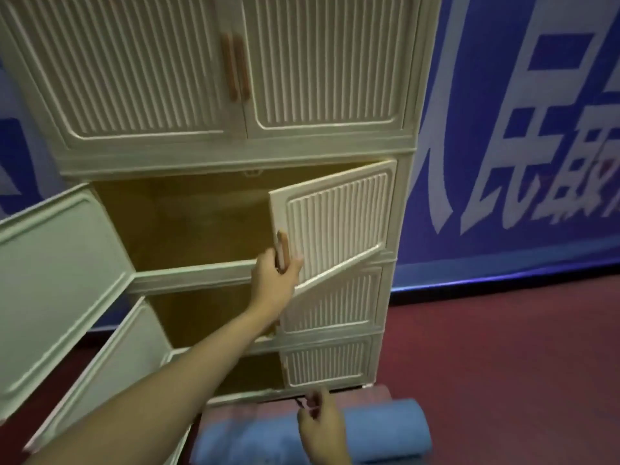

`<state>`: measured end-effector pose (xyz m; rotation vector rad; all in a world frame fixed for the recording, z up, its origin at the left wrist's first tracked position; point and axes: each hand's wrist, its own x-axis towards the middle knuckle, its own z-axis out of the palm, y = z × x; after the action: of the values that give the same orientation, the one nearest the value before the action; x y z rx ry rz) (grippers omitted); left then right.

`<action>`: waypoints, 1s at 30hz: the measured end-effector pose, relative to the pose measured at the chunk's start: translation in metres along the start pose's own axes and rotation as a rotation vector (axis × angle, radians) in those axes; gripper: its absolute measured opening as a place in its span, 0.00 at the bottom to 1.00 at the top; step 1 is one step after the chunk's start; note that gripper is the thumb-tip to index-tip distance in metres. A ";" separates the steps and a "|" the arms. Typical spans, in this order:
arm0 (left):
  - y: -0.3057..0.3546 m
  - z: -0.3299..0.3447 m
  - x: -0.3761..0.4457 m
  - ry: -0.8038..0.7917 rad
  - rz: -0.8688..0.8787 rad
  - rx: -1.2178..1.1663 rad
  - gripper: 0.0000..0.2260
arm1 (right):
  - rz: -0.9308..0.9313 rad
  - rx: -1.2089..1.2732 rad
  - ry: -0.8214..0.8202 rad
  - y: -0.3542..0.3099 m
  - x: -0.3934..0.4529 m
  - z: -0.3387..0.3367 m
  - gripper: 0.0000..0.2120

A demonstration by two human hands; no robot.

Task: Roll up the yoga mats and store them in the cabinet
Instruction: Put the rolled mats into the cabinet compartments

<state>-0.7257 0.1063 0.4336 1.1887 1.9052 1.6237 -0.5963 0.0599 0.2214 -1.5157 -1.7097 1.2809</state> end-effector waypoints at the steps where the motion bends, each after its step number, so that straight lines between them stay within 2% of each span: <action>1: -0.012 0.008 -0.023 -0.018 0.052 -0.045 0.07 | 0.037 -0.036 -0.058 0.006 -0.003 0.002 0.09; 3: -0.034 0.024 -0.065 -0.036 0.147 -0.145 0.03 | 0.097 -0.063 -0.079 0.012 -0.010 0.002 0.08; 4: -0.044 0.030 -0.078 -0.020 0.125 -0.224 0.03 | 0.099 -0.056 -0.071 0.010 -0.012 0.001 0.09; 6: -0.071 0.037 -0.101 0.061 -0.058 -0.395 0.10 | 0.077 -0.062 -0.079 0.006 -0.013 -0.001 0.10; 7: -0.094 0.038 -0.110 0.115 -0.162 -0.407 0.13 | 0.078 -0.068 -0.090 0.006 -0.014 -0.003 0.08; 9: -0.150 0.035 -0.126 0.118 -0.273 -0.159 0.14 | 0.112 -0.081 -0.090 0.012 -0.016 -0.008 0.03; 12: -0.213 0.021 -0.141 -0.167 -0.352 0.435 0.10 | 0.158 -0.081 -0.063 0.023 -0.019 -0.016 0.03; 16: -0.243 0.012 -0.140 -0.448 -0.324 0.855 0.03 | 0.131 -0.128 -0.053 0.034 -0.003 -0.024 0.03; 19: -0.259 0.016 -0.128 -0.672 -0.244 1.097 0.17 | 0.164 -0.108 -0.020 0.035 0.020 -0.022 0.02; 21: -0.272 0.025 -0.118 -0.761 -0.163 1.193 0.25 | 0.222 -0.041 0.027 0.039 0.034 -0.016 0.06; 27: -0.336 0.084 -0.086 -0.900 -0.237 1.089 0.54 | 0.194 -0.047 -0.035 0.050 0.070 -0.003 0.05; 29: -0.363 0.108 -0.086 -0.918 -0.161 1.061 0.61 | 0.153 -0.071 -0.039 0.058 0.077 -0.001 0.06; 30: -0.379 0.118 -0.088 -0.918 -0.081 1.067 0.60 | 0.124 -0.080 -0.026 0.061 0.079 0.000 0.06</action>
<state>-0.7235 0.1184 0.0271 1.7219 2.0120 -0.2126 -0.5871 0.1305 0.1514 -1.6817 -1.7253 1.3133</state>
